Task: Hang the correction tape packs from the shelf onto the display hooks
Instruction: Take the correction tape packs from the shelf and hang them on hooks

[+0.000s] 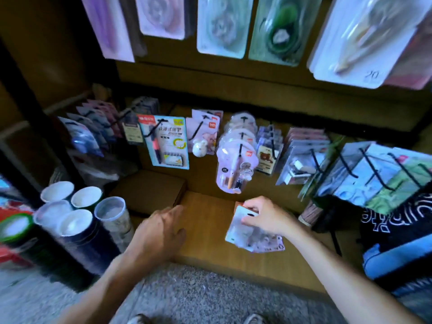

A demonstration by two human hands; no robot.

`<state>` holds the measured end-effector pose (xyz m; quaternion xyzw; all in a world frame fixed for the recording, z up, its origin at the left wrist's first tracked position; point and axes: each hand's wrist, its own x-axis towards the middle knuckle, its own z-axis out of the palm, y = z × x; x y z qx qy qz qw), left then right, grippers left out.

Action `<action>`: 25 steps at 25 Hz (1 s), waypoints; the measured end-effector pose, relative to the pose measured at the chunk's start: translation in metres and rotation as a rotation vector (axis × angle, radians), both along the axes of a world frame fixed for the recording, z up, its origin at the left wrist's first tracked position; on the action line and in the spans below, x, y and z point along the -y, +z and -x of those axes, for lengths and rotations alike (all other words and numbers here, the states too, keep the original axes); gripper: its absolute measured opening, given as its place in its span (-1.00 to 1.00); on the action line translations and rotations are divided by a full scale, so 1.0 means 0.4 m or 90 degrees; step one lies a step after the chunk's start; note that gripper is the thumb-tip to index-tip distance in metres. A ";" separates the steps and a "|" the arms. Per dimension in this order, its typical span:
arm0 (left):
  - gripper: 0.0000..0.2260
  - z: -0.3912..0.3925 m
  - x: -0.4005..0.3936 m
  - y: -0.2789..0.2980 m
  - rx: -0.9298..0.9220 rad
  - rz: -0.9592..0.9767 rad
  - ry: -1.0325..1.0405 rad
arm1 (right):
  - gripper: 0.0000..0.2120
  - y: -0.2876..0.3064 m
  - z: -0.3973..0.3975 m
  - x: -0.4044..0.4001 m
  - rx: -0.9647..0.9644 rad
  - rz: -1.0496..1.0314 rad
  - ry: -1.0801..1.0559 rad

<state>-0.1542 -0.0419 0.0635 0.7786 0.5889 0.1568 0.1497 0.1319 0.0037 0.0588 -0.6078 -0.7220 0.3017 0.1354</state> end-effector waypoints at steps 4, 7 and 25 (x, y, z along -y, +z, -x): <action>-0.45 0.056 0.035 0.161 0.071 -0.017 -0.052 | -0.77 0.216 0.113 0.079 -0.108 -0.073 0.097; -0.54 0.081 0.088 0.226 0.233 0.077 -0.082 | -0.81 0.349 0.187 0.135 -0.255 -0.078 0.133; -0.88 0.013 0.117 0.343 0.800 0.163 0.084 | -0.66 0.382 0.272 0.192 -0.616 0.028 -0.081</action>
